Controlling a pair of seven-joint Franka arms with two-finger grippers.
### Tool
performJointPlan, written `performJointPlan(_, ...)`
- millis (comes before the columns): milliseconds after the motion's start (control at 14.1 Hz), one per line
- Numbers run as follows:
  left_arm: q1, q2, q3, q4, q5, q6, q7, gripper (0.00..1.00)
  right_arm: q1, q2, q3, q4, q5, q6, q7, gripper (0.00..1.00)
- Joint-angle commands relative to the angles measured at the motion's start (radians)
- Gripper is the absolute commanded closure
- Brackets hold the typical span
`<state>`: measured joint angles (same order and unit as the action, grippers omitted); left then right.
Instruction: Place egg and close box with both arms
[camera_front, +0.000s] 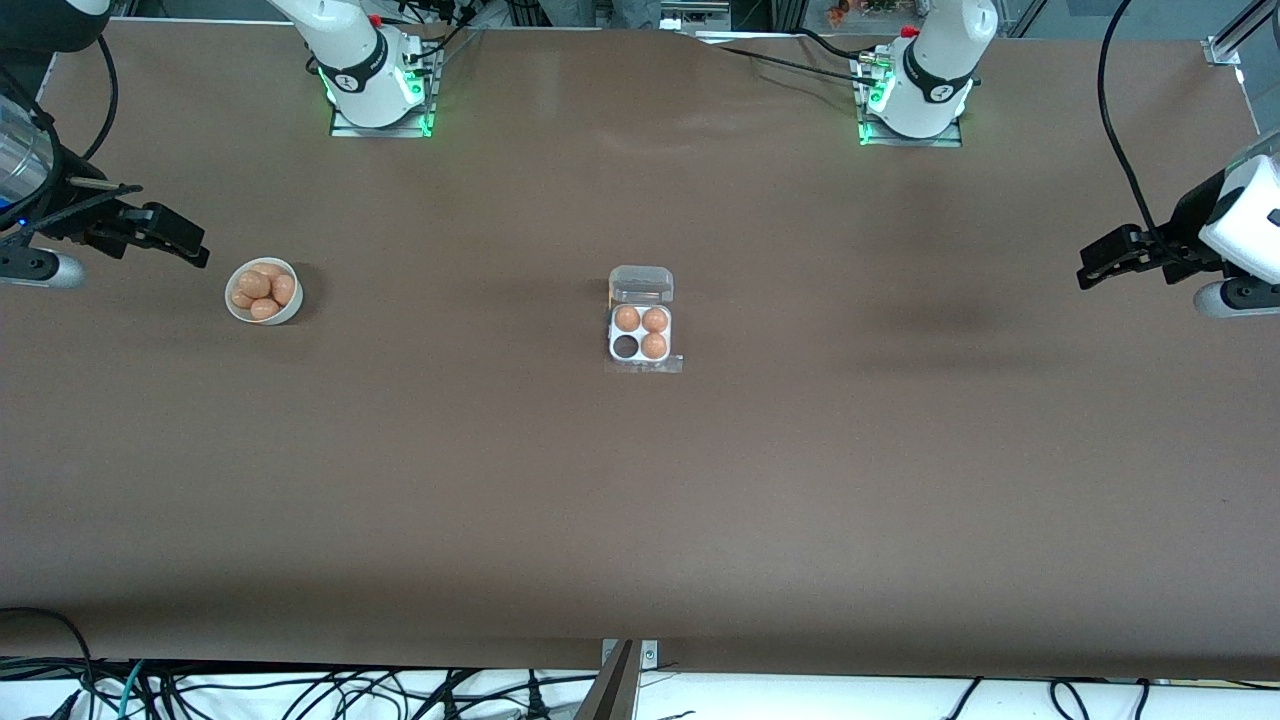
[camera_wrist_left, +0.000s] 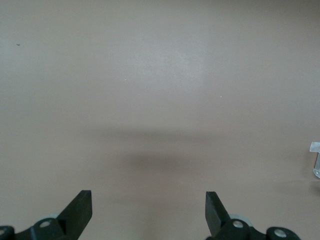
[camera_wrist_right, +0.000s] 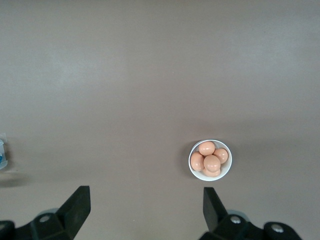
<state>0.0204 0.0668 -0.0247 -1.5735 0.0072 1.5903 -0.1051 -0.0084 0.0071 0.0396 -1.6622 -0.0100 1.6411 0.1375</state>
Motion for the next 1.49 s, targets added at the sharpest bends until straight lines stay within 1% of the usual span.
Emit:
performJointPlan(0, 0.006, -0.012, -0.001, 0.006, 0.008, -0.016, 0.013, 0.00, 0.001, -0.010, 0.005, -0.005, -0.014, -0.006, 0.007, 0.00)
performJointPlan(1417, 0.018, 0.001, 0.003, 0.020, 0.022, -0.016, 0.013, 0.00, 0.001, -0.010, 0.006, -0.004, -0.014, -0.006, -0.009, 0.00)
